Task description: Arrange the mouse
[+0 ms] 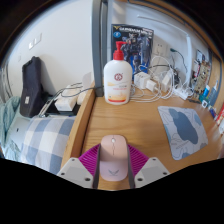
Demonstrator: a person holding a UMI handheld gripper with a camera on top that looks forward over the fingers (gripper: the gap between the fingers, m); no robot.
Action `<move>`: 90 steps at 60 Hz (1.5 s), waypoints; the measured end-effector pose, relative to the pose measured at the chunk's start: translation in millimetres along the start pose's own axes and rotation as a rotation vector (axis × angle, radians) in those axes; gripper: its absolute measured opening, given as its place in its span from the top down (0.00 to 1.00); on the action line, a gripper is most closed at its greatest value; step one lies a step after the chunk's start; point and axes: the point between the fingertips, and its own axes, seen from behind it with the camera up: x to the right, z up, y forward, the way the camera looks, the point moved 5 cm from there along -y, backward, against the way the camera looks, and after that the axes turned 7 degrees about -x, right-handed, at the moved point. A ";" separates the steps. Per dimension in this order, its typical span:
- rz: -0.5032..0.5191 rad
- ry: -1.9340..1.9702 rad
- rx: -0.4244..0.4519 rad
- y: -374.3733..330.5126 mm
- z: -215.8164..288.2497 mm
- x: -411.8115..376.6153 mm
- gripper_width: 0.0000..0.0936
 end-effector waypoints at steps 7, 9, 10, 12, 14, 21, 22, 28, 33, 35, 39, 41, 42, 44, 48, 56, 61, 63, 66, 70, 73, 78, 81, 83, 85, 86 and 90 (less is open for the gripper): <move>0.017 -0.036 -0.009 -0.2 -2.1 -0.5 0.67; 0.026 -0.050 -0.012 1.5 -1.0 -0.6 0.69; 0.031 -0.056 -0.016 1.5 -1.3 -0.3 0.69; 0.039 -0.061 -0.023 1.7 -1.6 -0.7 0.69; 0.044 -0.079 -0.027 1.6 -1.3 -0.9 0.71; 0.070 -0.105 -0.058 1.0 0.7 1.2 0.71; 0.075 -0.107 -0.060 0.5 1.6 1.2 0.71; 0.110 -0.118 -0.053 -13.0 15.3 6.8 0.71; 0.127 -0.113 0.025 -42.3 49.3 22.9 0.70; 0.123 -0.119 0.057 -56.7 65.2 33.6 0.70; 0.103 -0.132 0.135 -89.2 102.5 59.3 0.71; 0.094 -0.127 0.177 -106.5 123.0 71.7 0.70; 0.093 -0.125 0.201 -116.1 131.1 78.9 0.70; 0.082 -0.123 0.246 -134.1 149.4 94.8 0.70; 0.046 -0.117 0.335 -166.2 183.3 130.5 0.70; -0.026 -0.082 0.439 -200.3 228.0 205.9 0.70; -0.062 -0.048 0.453 -195.0 233.1 249.8 0.70; -0.072 -0.033 0.436 -183.3 227.1 265.2 0.70; -0.094 -0.023 0.391 -163.1 217.1 286.0 0.70; -0.103 -0.015 0.315 -129.3 193.7 304.0 0.71; -0.098 -0.009 0.266 -101.9 175.0 310.9 0.71; -0.086 -0.001 0.168 -57.6 141.6 315.2 0.71; -0.065 0.007 0.118 -34.3 121.0 313.0 0.71; -0.047 0.016 0.090 -21.1 109.5 310.2 0.69; -0.037 0.024 0.066 -8.8 98.7 307.8 0.69; -0.032 0.029 0.051 -3.2 93.0 307.0 0.69; -0.024 0.025 0.006 12.4 75.5 302.8 0.69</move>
